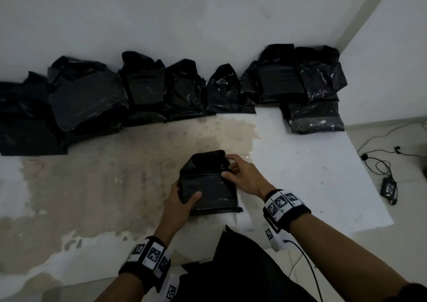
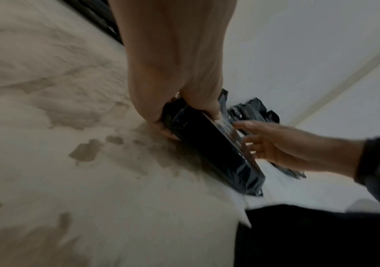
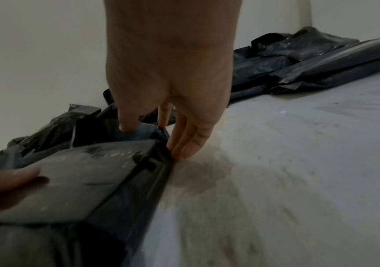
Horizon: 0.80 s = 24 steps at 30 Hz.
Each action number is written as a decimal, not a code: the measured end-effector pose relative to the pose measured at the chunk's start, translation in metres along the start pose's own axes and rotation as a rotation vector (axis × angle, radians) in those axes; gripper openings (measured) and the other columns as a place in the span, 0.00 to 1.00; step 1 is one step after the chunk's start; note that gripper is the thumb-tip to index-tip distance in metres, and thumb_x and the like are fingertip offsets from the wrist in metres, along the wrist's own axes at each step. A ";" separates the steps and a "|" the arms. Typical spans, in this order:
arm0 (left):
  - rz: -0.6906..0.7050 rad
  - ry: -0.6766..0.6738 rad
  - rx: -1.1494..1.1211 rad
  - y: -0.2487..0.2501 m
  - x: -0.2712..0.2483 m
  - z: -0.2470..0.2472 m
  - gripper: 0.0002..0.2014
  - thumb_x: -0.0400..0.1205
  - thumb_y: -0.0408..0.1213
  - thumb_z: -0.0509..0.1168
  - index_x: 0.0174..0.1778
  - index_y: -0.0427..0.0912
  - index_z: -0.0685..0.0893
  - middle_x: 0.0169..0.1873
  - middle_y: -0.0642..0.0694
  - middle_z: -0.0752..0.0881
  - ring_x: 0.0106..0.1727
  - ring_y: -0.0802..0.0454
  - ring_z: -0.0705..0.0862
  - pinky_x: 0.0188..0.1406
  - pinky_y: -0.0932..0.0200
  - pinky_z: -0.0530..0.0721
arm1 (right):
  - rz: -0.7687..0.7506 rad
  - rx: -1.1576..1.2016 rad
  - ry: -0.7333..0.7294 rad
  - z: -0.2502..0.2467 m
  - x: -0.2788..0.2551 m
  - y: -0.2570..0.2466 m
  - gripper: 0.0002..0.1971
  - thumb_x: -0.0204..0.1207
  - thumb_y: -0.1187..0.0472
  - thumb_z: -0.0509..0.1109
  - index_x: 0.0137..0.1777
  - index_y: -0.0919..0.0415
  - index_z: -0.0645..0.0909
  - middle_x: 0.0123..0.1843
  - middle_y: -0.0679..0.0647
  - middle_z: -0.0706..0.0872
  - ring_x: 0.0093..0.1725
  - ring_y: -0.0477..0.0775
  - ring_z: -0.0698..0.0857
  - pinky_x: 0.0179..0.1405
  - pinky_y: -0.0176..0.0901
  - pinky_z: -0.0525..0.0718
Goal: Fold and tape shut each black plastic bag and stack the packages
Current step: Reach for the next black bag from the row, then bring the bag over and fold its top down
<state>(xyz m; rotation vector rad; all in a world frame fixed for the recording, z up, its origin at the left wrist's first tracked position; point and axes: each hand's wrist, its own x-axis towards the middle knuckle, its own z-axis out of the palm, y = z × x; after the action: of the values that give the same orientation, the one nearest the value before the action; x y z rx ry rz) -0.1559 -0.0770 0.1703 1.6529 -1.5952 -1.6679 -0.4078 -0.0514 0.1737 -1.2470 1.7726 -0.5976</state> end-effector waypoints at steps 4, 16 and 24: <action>0.056 0.078 0.235 -0.018 0.000 0.001 0.46 0.74 0.68 0.69 0.82 0.46 0.67 0.73 0.45 0.77 0.70 0.45 0.79 0.66 0.47 0.83 | -0.015 -0.021 0.098 0.018 -0.006 0.002 0.29 0.81 0.54 0.76 0.79 0.49 0.71 0.64 0.54 0.78 0.58 0.54 0.83 0.65 0.52 0.84; 0.088 0.131 0.352 -0.027 0.006 0.004 0.40 0.77 0.60 0.73 0.78 0.39 0.69 0.61 0.47 0.66 0.63 0.41 0.77 0.63 0.48 0.81 | -0.219 -0.830 0.003 -0.008 0.027 -0.032 0.21 0.86 0.55 0.67 0.78 0.50 0.76 0.82 0.62 0.66 0.74 0.68 0.72 0.67 0.59 0.79; 0.093 0.149 0.320 -0.029 0.008 0.003 0.42 0.76 0.60 0.74 0.80 0.41 0.68 0.62 0.47 0.67 0.64 0.41 0.79 0.63 0.49 0.82 | -0.211 -0.456 0.114 -0.044 0.036 -0.027 0.05 0.84 0.60 0.69 0.54 0.57 0.85 0.55 0.57 0.81 0.47 0.59 0.83 0.49 0.51 0.82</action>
<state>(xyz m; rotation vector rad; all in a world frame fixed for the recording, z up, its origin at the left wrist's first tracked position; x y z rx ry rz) -0.1475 -0.0717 0.1417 1.7706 -1.9059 -1.2626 -0.4359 -0.0990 0.2036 -1.7574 1.9537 -0.3959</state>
